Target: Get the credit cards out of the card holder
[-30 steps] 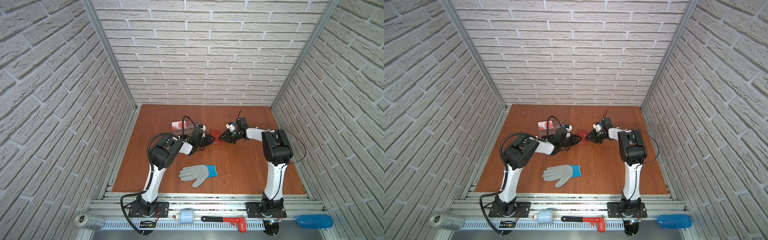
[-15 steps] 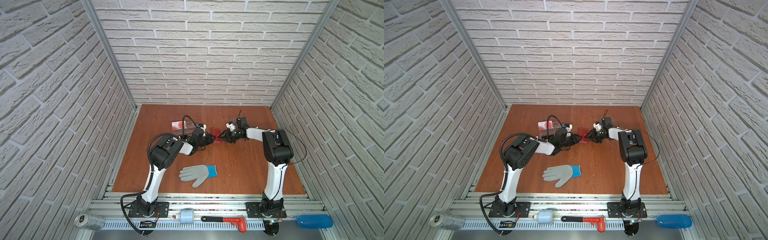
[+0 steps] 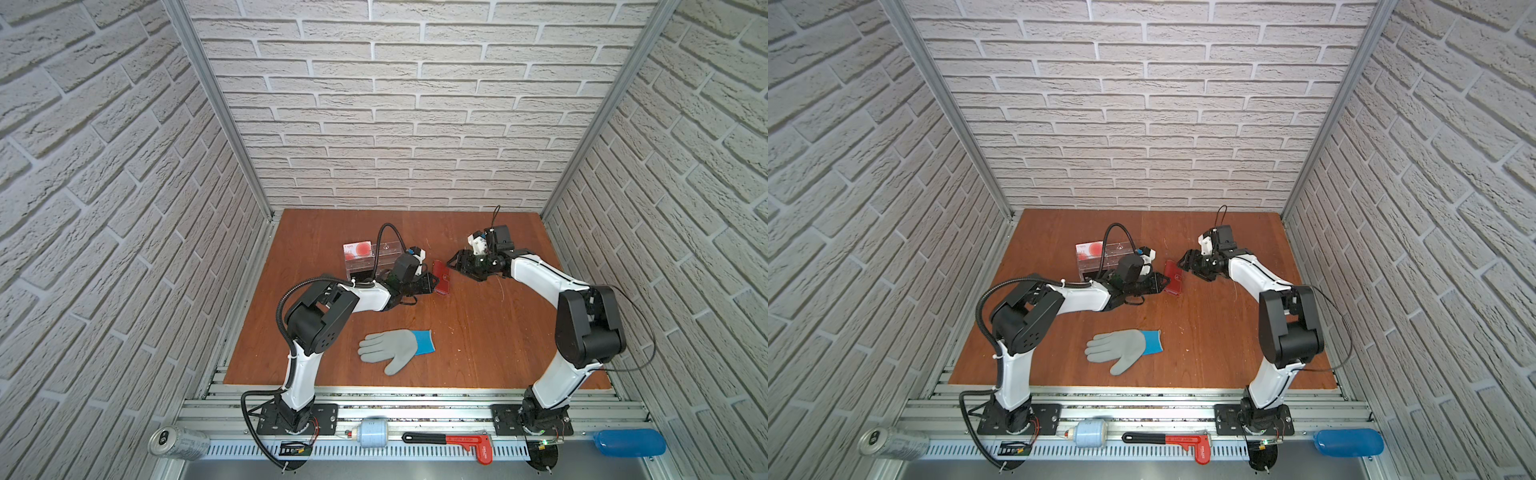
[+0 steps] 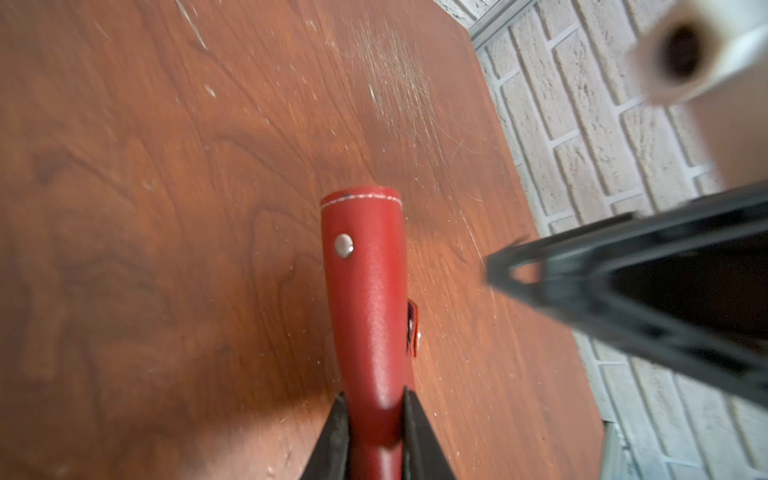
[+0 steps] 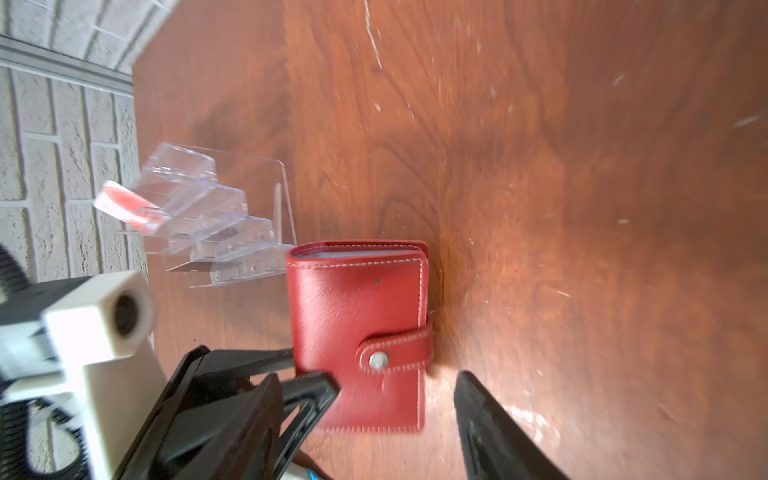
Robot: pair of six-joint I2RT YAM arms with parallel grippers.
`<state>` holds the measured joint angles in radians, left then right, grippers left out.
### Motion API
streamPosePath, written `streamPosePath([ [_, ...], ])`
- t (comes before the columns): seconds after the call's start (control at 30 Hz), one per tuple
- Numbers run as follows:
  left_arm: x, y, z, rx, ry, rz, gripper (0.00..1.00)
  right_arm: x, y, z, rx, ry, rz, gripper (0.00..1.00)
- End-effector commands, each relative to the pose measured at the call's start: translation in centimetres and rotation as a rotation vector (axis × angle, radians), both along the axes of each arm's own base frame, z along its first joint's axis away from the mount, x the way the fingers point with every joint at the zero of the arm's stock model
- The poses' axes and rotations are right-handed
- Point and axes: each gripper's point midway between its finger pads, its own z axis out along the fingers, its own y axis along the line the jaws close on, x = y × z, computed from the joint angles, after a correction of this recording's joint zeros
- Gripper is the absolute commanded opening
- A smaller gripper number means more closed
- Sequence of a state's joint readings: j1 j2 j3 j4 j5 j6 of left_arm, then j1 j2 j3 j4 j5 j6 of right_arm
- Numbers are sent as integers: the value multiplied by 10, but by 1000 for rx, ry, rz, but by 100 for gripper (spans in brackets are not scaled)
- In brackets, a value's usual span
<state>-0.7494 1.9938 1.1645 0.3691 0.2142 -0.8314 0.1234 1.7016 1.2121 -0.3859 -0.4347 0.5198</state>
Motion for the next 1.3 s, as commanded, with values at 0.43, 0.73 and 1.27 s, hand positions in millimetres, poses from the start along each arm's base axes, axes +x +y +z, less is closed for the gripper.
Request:
streamPosePath([
  [0.43, -1, -2, 52, 172, -202, 88, 0, -13, 22, 5, -2, 17, 37, 59],
  [0.73, -2, -2, 53, 164, -203, 97, 0, -18, 35, -15, -28, 59, 68, 49],
  [1.27, -5, 2, 58, 146, -205, 110, 0, -10, 37, -45, -73, 101, 71, 36],
])
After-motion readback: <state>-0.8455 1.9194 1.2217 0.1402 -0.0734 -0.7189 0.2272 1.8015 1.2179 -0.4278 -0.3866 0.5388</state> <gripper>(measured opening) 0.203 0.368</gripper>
